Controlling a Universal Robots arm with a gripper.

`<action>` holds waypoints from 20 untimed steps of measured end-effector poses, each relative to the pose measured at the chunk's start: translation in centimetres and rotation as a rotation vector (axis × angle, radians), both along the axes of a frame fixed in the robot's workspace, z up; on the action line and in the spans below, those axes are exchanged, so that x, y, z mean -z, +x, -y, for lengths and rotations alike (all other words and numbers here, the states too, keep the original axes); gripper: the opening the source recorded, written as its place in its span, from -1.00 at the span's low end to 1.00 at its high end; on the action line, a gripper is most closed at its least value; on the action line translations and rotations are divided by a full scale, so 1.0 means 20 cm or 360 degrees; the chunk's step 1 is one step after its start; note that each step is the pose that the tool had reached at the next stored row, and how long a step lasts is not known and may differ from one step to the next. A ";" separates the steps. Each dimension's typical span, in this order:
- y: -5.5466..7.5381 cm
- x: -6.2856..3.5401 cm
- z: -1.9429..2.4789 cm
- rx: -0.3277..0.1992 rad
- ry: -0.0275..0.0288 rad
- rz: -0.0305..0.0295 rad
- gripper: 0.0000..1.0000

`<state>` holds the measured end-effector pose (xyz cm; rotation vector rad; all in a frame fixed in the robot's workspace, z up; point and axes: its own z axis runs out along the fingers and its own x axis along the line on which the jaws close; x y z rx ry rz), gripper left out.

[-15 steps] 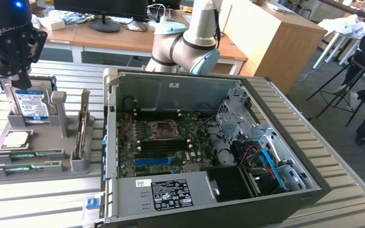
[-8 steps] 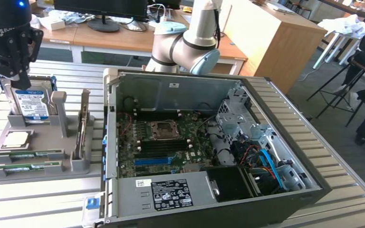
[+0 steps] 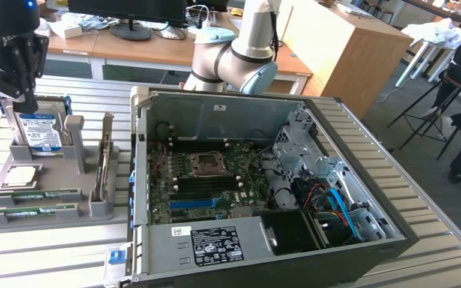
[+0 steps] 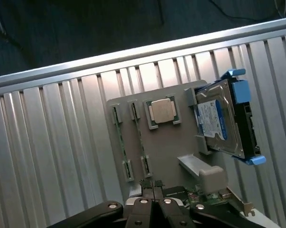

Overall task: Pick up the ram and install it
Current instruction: 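Pick up the ram and move it above insertion slot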

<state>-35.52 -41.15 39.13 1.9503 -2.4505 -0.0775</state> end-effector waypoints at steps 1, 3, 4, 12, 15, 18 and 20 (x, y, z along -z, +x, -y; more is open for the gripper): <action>0.00 0.000 0.000 -0.0028 0.00000 0.00000 -0.80; 0.00 0.000 0.000 -0.0086 0.00000 0.00001 -0.80; 0.00 0.000 0.000 -0.0116 0.00000 0.00000 -0.80; 0.00 0.001 0.000 -0.0215 0.00000 0.00001 -0.80; 0.00 0.001 0.000 -0.0216 0.00000 0.00001 -0.80; 0.00 0.001 0.000 -0.0235 0.00000 0.00001 -0.80; 0.00 0.001 0.000 -0.0258 0.00000 0.00000 -0.80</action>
